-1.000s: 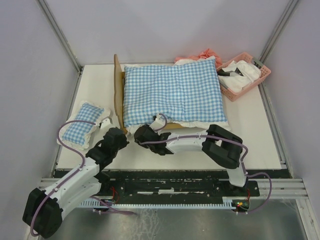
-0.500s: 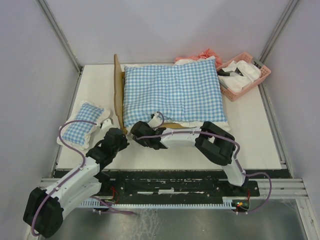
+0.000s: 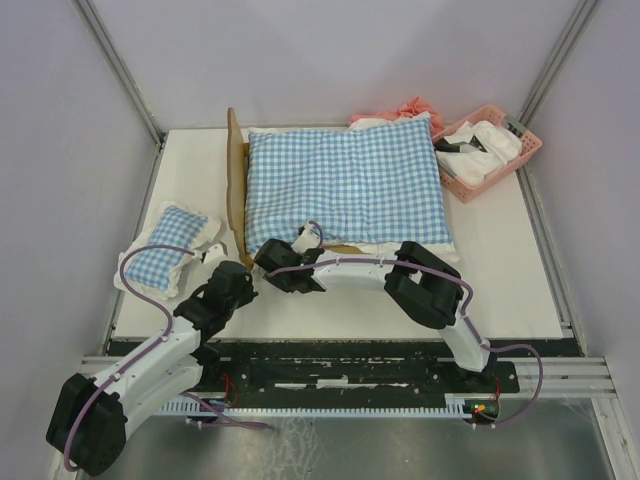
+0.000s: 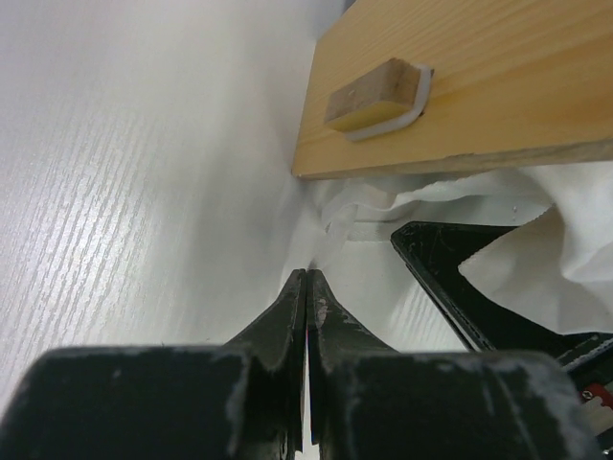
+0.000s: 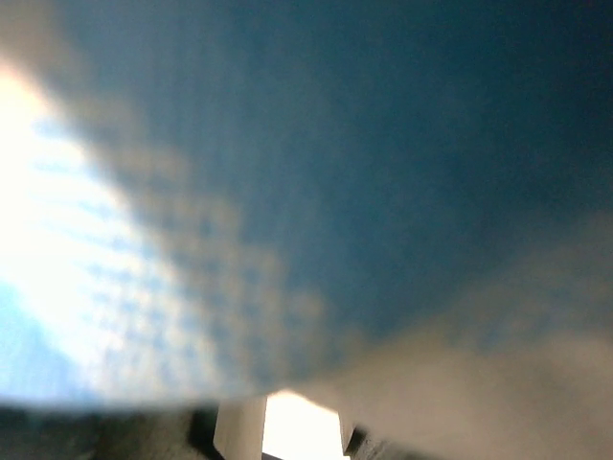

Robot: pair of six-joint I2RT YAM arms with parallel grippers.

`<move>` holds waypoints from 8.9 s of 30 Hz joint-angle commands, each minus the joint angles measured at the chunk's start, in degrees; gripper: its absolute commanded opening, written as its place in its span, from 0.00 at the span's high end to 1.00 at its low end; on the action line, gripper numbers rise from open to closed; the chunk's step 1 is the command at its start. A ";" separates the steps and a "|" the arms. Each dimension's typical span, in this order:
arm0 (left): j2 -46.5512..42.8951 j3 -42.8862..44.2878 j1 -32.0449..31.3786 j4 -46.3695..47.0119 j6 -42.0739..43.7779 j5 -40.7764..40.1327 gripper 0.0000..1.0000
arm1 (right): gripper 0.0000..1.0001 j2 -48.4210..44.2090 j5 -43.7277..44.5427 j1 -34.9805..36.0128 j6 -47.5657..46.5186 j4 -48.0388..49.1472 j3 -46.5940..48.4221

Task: Set up the pet bed
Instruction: Tie the ropes to the bed frame.

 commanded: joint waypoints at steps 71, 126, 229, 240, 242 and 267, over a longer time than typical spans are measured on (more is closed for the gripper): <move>1.70 1.39 8.06 4.04 -6.43 10.77 0.97 | 0.64 -1.86 -41.09 -5.10 -138.67 22.21 -8.95; -22.39 -3.39 7.98 11.21 15.37 16.46 0.70 | 0.98 -20.07 -40.28 -5.93 -128.52 25.43 -20.22; 10.99 15.13 8.26 2.61 83.61 50.81 0.97 | 0.96 -21.96 -55.09 -9.47 -162.00 26.62 -22.83; 11.57 15.78 8.44 2.54 78.90 49.47 0.97 | 0.68 -26.10 -50.42 -10.08 -129.35 55.30 -36.52; 11.54 15.84 8.69 2.68 77.98 49.58 0.97 | 0.67 -25.24 -49.45 -10.10 -125.25 62.05 -39.35; 8.73 14.21 11.40 7.53 69.11 53.32 0.97 | 0.60 -9.89 -44.45 -9.06 -115.42 92.88 -44.84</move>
